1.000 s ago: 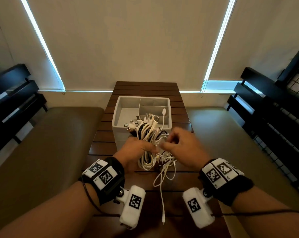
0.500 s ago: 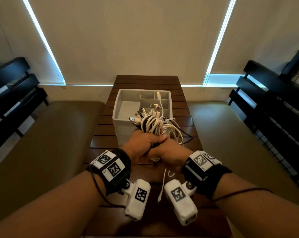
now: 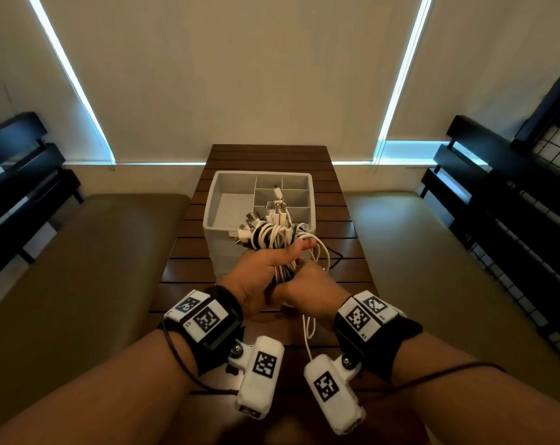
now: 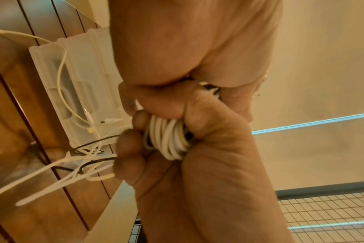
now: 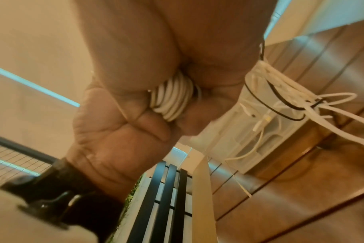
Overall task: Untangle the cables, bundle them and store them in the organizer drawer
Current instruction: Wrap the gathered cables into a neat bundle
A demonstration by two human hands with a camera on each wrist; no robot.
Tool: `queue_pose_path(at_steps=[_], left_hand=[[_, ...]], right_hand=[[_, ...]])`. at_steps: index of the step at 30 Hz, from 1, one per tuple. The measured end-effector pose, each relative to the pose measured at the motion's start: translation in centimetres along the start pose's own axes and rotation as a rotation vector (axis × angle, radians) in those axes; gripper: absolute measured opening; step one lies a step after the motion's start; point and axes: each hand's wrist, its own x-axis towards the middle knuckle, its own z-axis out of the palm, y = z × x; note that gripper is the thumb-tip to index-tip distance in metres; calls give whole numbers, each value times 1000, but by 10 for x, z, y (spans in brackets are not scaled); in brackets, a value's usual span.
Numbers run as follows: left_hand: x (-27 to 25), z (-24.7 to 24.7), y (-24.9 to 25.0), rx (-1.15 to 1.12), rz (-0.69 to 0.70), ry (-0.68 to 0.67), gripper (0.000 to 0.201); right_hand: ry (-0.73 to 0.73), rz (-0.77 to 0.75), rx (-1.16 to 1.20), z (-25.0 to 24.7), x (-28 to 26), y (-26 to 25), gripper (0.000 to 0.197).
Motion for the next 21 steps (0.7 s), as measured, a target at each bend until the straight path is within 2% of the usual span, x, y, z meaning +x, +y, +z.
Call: queue_pose_path(at_steps=[4,7,10,13,17,21], left_hand=[[2,2,2,-13,39,75,53],[1,2,3,34,36,86,55],[2,-3,1,66,63,100,54],[-1,-6,-1,95,61,85,51],[-5,-5,3,122,62,55,37],[-5,-3,7,159,53,51,42]], right_hand=[[74,-68,15,0,8,6,54],[126,-80,47,2,9,8,47],[79,-36,51,5,9,8,41],[13,19,125,10,5,12,48],[-35,-20,284,4,1,13,43],[-1,-29,349,5,3,10,49]])
